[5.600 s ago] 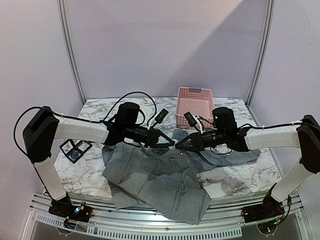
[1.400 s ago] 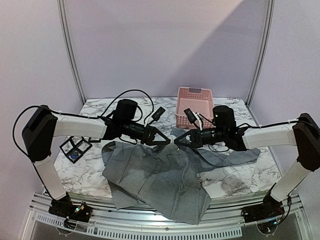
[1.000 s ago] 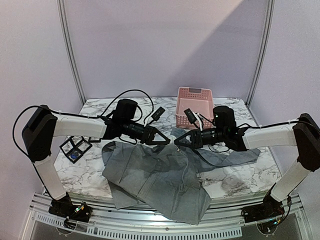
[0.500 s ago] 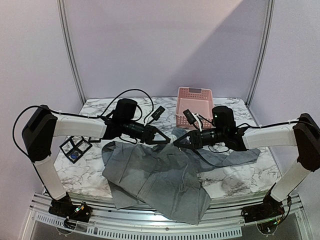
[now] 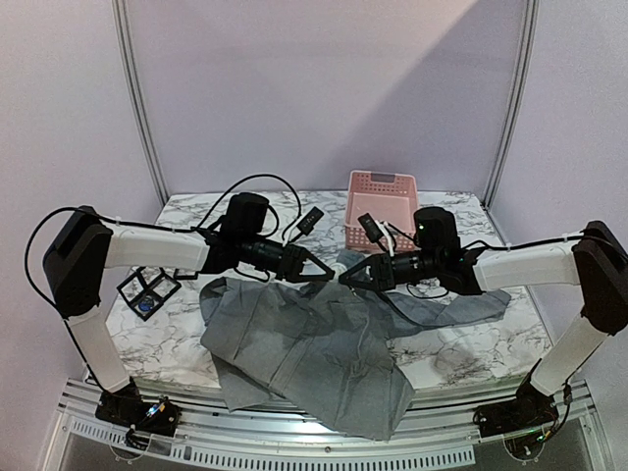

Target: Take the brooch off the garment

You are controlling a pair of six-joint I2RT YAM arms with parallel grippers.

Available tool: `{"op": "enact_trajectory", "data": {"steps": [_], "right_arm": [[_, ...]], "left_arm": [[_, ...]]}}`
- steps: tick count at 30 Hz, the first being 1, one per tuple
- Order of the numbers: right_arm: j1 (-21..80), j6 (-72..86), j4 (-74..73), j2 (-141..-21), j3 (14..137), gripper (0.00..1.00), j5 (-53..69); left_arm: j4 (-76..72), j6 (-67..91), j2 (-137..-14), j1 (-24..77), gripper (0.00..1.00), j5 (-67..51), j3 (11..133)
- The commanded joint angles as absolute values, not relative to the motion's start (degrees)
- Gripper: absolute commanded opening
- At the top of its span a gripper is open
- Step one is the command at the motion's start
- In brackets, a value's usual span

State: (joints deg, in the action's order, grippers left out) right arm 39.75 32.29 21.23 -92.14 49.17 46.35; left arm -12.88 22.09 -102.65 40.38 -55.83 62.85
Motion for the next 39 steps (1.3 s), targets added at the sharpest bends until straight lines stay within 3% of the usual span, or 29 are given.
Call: {"op": "enact_trajectory", "data": {"steps": [1,8,21,39], "right_arm": [[40.1,32.7,20.1,-93.4,50.9,0.21,44.4],[40.1,32.8,19.2,-93.9,51.1,0.11,43.9],[40.0,34.9,15.0,-96.6,53.8,0.03,41.0],[37.5,46.6,13.5,-104.4,55.9,0.01,39.1]], "left_arm": [[-14.5,22.3,-101.6,40.1,0.0,-56.6,62.6],[-14.6,22.3,-101.5,40.1,0.0,-56.7,62.6],[-14.9,22.1,-101.2,40.4,0.0,-57.0,62.3],[-15.1,21.4,-100.4,40.8,0.0,-57.1,62.0]]}}
